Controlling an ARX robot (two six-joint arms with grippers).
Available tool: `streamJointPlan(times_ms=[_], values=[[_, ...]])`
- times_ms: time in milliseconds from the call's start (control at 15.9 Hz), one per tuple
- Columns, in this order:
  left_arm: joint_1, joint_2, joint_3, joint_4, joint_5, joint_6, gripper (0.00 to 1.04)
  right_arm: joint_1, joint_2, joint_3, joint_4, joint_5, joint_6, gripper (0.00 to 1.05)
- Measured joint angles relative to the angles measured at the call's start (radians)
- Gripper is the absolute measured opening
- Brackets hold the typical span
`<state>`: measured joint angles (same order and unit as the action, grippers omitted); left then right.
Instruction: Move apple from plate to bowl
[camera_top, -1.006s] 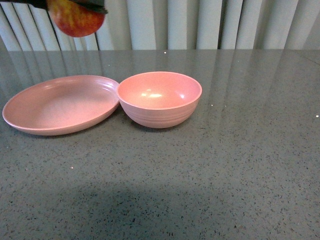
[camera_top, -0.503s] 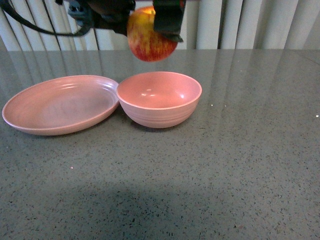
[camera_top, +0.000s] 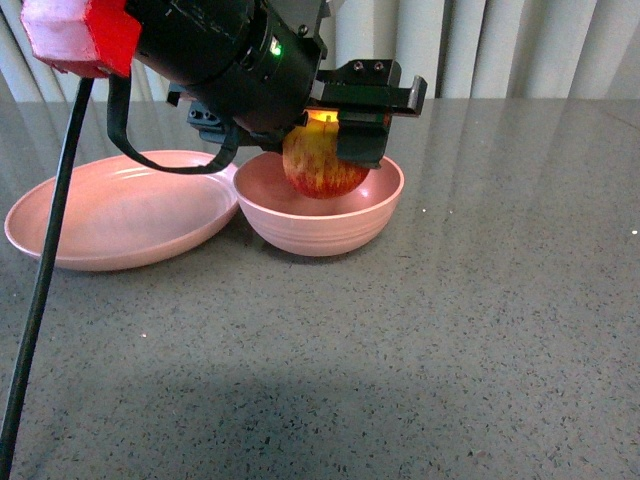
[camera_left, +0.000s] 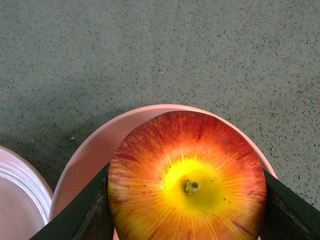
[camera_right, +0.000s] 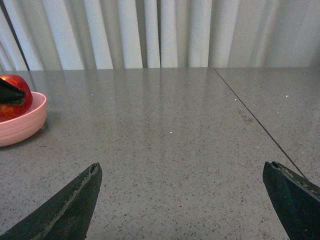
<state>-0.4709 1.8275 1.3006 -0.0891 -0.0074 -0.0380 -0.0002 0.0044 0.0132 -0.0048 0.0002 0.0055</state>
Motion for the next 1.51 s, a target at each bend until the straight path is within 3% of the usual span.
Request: streamJointPlan(times_ms=[692,755,818,943,1069,1509], values=[[0.006,0.042,0.014,-0.011,0.001,-0.008,0.68,0.000,0.000,0.000,0.000,0.000,0.000,0.98],[0.006,0.043,0.014,-0.011,0.006,-0.011,0.77,0.000,0.000,0.000,0.000,0.000,0.000,0.98],[0.006,0.044,0.018,-0.010,0.010,-0.015,0.99,0.000,0.000,0.000,0.000,0.000,0.000,0.98],[0.010,0.032,0.019,0.040,0.006,-0.015,0.98,0.000,0.000,0.000,0.000,0.000,0.000,0.98],[0.019,-0.178,-0.048,0.192,-0.027,-0.010,0.98,0.000,0.000,0.000,0.000,0.000,0.000,0.98],[0.072,-0.448,-0.289,0.324,-0.128,0.023,0.97,0.000,0.000,0.000,0.000,0.000,0.000,0.98]])
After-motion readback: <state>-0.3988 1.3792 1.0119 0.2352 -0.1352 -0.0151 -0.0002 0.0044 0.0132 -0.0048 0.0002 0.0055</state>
